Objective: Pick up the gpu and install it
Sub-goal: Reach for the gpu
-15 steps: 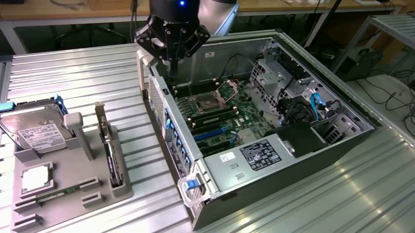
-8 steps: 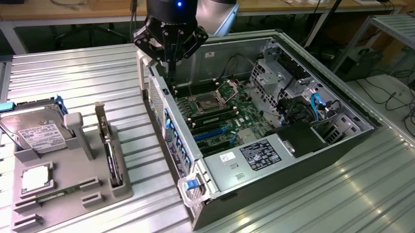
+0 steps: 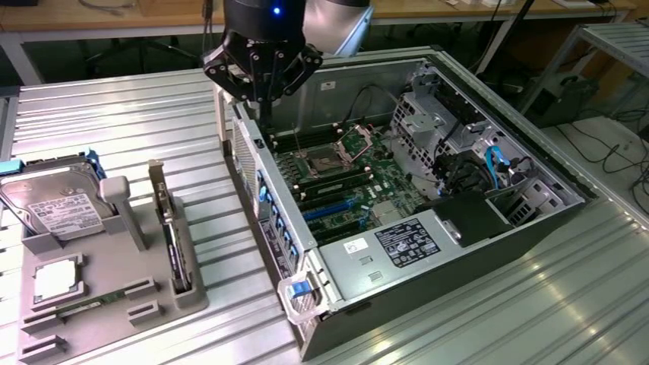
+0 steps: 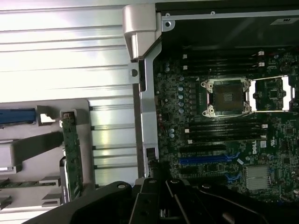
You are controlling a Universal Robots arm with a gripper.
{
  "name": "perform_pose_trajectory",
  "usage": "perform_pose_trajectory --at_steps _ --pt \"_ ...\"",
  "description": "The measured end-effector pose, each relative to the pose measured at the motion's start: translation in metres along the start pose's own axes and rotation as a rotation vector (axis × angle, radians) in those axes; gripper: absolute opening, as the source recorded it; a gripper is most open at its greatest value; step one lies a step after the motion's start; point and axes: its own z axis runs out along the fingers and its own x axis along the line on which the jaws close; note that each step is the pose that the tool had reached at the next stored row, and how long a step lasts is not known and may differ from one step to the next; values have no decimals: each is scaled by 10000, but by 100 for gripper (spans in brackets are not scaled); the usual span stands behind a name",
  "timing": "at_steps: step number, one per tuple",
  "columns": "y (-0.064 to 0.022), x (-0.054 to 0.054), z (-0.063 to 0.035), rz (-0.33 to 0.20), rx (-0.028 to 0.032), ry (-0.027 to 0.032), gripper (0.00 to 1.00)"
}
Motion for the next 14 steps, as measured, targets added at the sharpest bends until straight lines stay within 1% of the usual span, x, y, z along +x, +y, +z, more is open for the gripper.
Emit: perform_pose_trajectory --at_steps 6,11,14 --pt "-33 79 -1 -85 -4 -23 11" --pt "-76 128 3 -266 -11 -16 11" --pt "-104 182 5 -380 -15 -10 11"
